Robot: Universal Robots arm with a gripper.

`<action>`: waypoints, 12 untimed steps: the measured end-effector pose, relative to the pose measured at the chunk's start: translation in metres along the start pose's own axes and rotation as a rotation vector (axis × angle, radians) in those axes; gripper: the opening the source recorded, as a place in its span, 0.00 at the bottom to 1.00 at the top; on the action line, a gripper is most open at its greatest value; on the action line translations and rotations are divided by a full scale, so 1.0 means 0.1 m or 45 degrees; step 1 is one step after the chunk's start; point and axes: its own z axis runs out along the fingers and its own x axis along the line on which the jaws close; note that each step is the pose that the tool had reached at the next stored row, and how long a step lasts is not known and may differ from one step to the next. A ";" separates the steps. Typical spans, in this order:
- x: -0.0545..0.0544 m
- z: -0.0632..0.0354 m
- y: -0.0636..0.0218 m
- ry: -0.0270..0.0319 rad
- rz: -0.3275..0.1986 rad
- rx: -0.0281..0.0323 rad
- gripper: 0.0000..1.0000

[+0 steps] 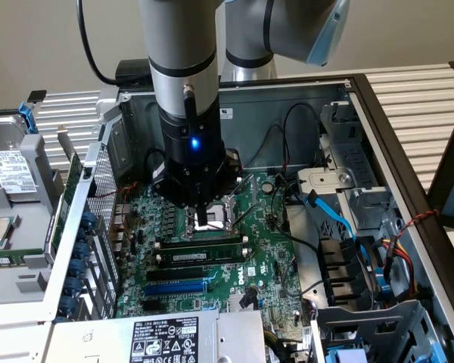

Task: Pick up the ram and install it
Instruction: 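Press down the ram until it locks into place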

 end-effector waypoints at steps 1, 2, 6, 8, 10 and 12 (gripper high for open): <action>0.00 0.000 0.000 0.0021 0.010 0.0014 0.11; 0.00 0.000 0.000 0.0050 0.019 0.0046 0.11; 0.00 -0.010 -0.001 0.0145 0.048 0.0374 0.11; 0.00 -0.015 -0.001 0.0162 0.061 0.0589 0.11; 0.00 -0.021 -0.002 0.0167 0.072 0.0775 0.11; 0.00 -0.024 -0.009 0.0171 0.080 0.0918 0.11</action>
